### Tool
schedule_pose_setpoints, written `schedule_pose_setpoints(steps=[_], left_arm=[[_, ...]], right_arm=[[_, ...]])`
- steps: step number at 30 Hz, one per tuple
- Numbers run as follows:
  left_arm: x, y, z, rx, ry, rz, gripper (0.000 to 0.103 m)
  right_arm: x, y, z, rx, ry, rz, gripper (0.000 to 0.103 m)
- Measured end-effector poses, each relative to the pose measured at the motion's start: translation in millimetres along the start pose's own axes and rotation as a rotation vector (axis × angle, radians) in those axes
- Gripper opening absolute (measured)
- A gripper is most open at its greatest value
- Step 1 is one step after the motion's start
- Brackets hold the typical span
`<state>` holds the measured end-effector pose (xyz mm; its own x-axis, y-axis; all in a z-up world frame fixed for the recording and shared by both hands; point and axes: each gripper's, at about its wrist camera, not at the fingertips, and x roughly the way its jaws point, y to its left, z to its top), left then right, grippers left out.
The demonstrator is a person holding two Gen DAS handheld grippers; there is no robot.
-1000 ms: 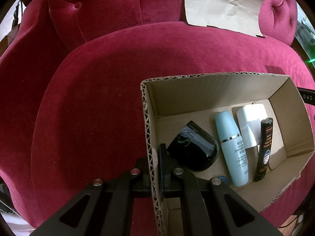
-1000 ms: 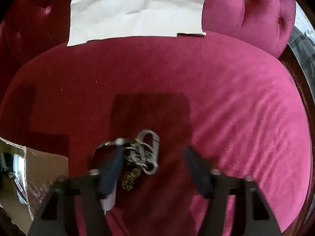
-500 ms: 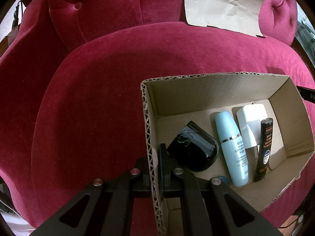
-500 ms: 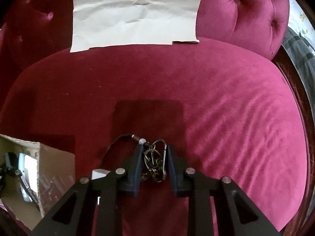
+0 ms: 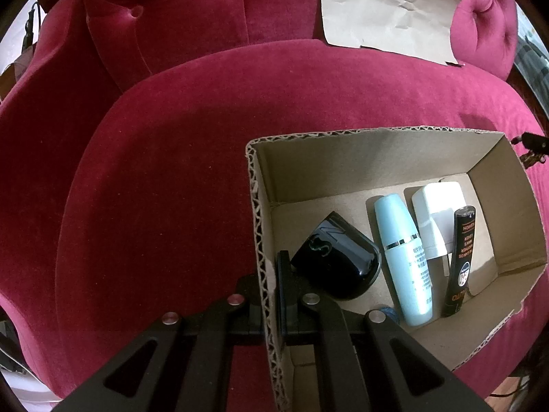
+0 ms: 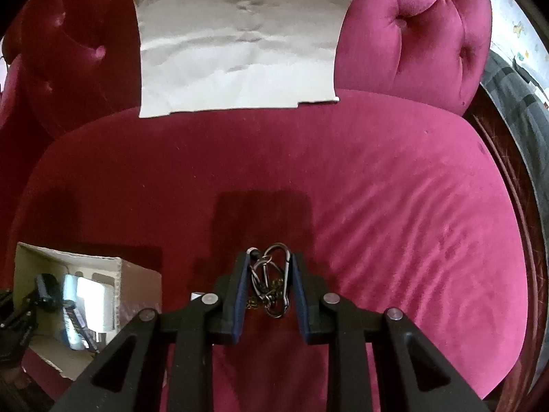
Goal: Organize rigid objects
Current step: 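Carry the keyring with the right gripper over the box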
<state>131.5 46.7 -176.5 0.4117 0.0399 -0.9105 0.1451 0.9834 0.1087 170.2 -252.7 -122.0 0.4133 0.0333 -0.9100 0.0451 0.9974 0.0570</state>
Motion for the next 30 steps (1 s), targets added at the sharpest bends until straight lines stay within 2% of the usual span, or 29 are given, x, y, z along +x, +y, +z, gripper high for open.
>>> schedule_pose_setpoints(steps=[30], left_arm=[[-1, 2, -1, -0.004, 0.000, 0.003, 0.004]], right_arm=[[-95, 44, 17, -0.069, -0.105, 0.044, 0.025]])
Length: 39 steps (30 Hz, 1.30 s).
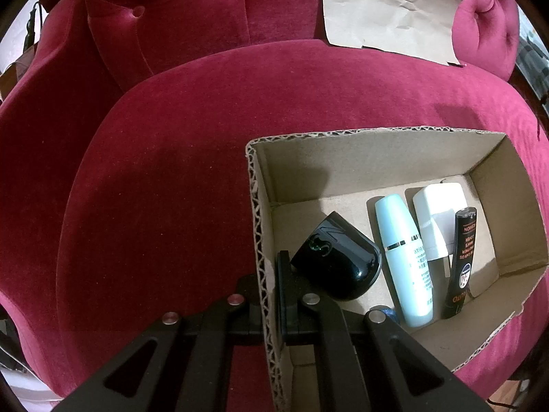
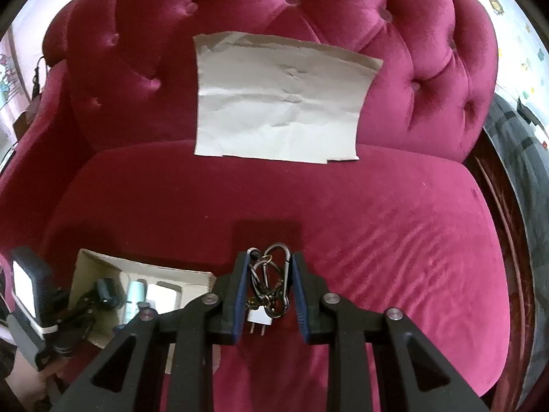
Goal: Organize rigid objects
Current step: 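Carry the keyring with the right gripper over the box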
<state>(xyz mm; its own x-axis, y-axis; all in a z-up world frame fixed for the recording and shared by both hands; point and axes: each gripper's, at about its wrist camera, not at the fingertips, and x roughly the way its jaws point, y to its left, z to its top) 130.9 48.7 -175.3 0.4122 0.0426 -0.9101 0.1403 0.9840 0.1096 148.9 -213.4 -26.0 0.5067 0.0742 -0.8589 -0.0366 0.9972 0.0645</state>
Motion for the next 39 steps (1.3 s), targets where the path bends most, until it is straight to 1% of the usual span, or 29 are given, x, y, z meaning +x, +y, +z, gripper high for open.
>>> schedule_pose_setpoints(steps=[3, 11, 23, 31, 39], left_arm=[[0, 0, 0, -0.002, 0.001, 0.000, 0.004], [0, 0, 1, -0.004, 0.001, 0.002, 0.004], [0, 0, 1, -0.004, 0.001, 0.001, 0.004], [-1, 0, 1, -0.003, 0.000, 0.001, 0.004], [-1, 0, 1, -0.002, 0.000, 0.001, 0.004]], right_arm=[[-8, 9, 3, -0.018, -0.005, 0.014, 0.025], [-17, 37, -3, -0.070, -0.007, 0.065, 0.025], [-10, 85, -15, -0.138, 0.023, 0.145, 0.025], [3, 103, -26, -0.139, 0.045, 0.165, 0.025], [17, 113, -40, -0.148, 0.063, 0.158, 0.025]])
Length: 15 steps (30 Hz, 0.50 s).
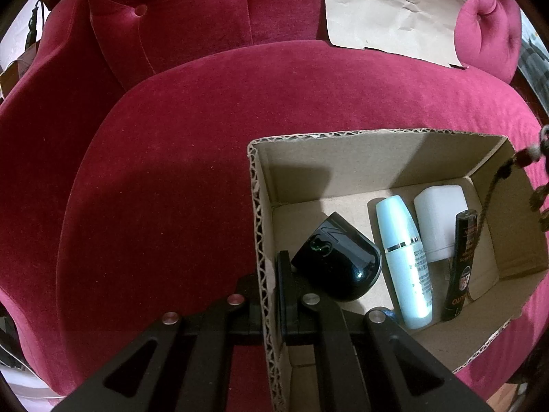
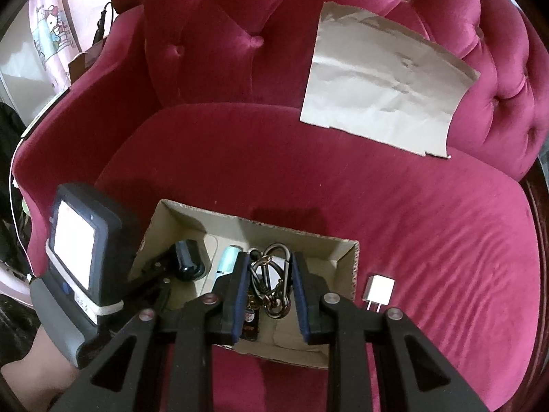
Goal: Organize rigid objects
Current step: 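Carry the keyring with the right gripper over the box, then lower the keyring into the box and open the right gripper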
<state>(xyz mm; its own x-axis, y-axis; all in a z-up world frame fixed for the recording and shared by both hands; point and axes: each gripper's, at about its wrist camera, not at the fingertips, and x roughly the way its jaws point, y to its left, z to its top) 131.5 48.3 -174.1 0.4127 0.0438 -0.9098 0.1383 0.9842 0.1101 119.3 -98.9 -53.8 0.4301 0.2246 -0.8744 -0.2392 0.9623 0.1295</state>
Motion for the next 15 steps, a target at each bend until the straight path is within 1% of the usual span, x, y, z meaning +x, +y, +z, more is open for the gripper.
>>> schedule_pose_setpoints(steps=[15], left_arm=[[0, 0, 0, 0.001, 0.000, 0.000, 0.005]], right_arm=[[36, 1, -15, 0.022, 0.041, -0.027, 0.025]])
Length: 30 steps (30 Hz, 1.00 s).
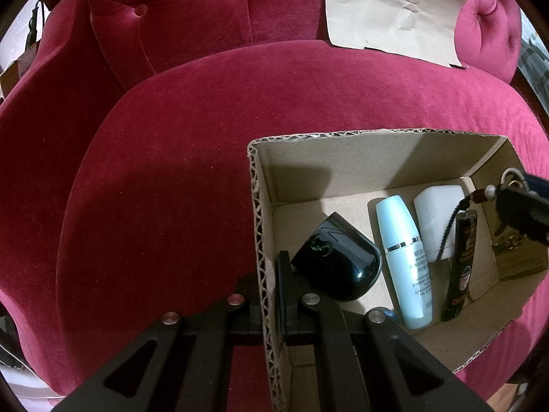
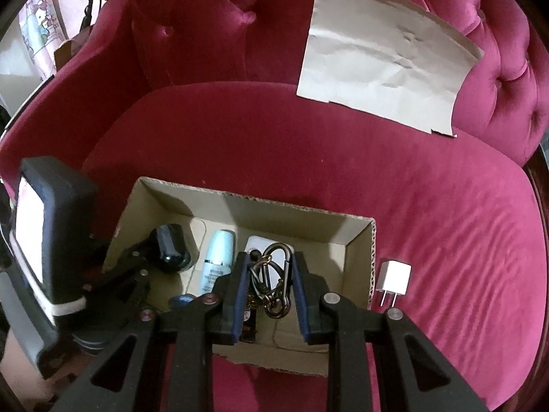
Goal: Organize rigid objects
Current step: 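Lower the keyring into the box and open the right gripper, then move the right gripper to the white plug charger and close on it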
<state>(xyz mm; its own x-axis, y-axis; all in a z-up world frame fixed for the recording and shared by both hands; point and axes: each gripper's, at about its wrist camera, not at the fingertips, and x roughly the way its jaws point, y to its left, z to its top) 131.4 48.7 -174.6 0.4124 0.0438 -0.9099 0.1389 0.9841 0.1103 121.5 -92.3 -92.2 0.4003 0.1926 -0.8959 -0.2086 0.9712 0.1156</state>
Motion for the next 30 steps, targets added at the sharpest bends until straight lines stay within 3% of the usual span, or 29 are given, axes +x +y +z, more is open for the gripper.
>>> schedule_pose_setpoints(steps=[14, 17, 20, 24, 30], left_arm=[[0, 0, 0, 0.000, 0.000, 0.000, 0.005], [1, 0, 0, 0.000, 0.001, 0.000, 0.005], [1, 0, 1, 0.001, 0.000, 0.001, 0.005], [1, 0, 2, 0.001, 0.000, 0.002, 0.005], [1, 0, 1, 0.002, 0.000, 0.002, 0.005]], right_arm=[[9, -4, 0, 0.028, 0.023, 0.041, 0.029], [5, -4, 0, 0.024, 0.000, 0.031, 0.068], [0, -5, 1, 0.015, -0.031, 0.009, 0.094], [0, -5, 0, 0.011, -0.031, -0.007, 0.101], [-6, -14, 2, 0.029, -0.037, -0.014, 0.102]])
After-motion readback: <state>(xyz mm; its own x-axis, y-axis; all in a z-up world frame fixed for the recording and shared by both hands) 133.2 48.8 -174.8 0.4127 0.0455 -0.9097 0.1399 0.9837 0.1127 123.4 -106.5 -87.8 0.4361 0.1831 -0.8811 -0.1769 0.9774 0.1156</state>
